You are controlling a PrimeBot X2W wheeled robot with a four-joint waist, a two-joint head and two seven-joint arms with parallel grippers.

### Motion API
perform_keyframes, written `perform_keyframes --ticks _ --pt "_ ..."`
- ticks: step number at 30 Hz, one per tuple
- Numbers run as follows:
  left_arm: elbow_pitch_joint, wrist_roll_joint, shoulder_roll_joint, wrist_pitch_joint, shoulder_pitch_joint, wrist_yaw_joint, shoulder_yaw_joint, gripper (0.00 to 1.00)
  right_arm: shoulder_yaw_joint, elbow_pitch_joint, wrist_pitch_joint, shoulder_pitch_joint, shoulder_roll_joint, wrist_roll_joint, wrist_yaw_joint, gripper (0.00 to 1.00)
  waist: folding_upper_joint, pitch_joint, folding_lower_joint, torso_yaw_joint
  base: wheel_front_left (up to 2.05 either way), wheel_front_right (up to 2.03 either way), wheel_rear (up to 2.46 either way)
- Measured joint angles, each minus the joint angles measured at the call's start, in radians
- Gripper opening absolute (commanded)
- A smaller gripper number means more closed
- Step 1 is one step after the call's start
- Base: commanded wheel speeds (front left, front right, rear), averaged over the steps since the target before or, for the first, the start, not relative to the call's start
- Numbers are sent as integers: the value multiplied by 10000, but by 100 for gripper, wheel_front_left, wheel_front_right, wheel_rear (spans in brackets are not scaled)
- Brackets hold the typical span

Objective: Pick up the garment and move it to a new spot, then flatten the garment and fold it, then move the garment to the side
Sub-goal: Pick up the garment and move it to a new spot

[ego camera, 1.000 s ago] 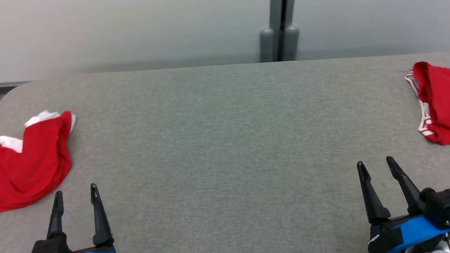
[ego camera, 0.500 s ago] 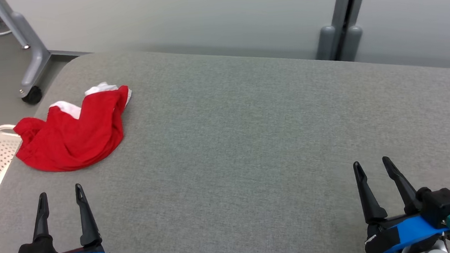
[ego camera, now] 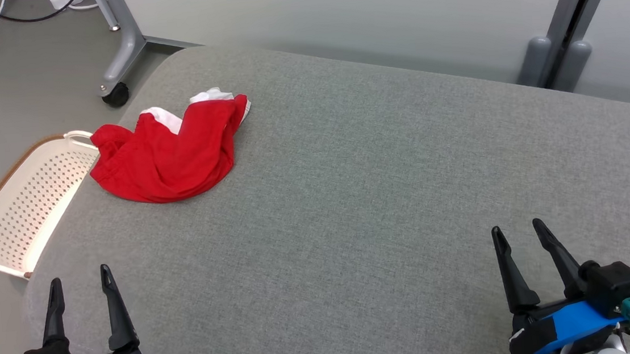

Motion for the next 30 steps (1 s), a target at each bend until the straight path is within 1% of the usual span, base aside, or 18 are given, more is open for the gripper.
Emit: perform_keyframes --ticks 2,6,13,20,30 --pt "0 -58 13 0 88 -2 50 100 8 -6 19 -2 -2 -6 0 100 -1 35 0 119 0 0 0" --pt "-4 -65 19 0 168 0 111 100 73 0 21 -3 -8 -33 0 100 -2 24 0 123 0 0 0" --pt "98 -157 29 0 41 -25 259 100 104 -150 63 -72 -94 -71 0 100 -2 244 0 -212 0 0 0" --pt "370 -347 410 0 -1746 -96 593 100 -280 -794 180 -476 -539 -334 0 100 -1 1036 0 -764 0 0 0" --pt "1292 -813 1684 105 -4840 -73 1471 100 -1151 -2268 623 -1172 -1333 -685 0 100 0 2884 3 -2169 0 0 0"
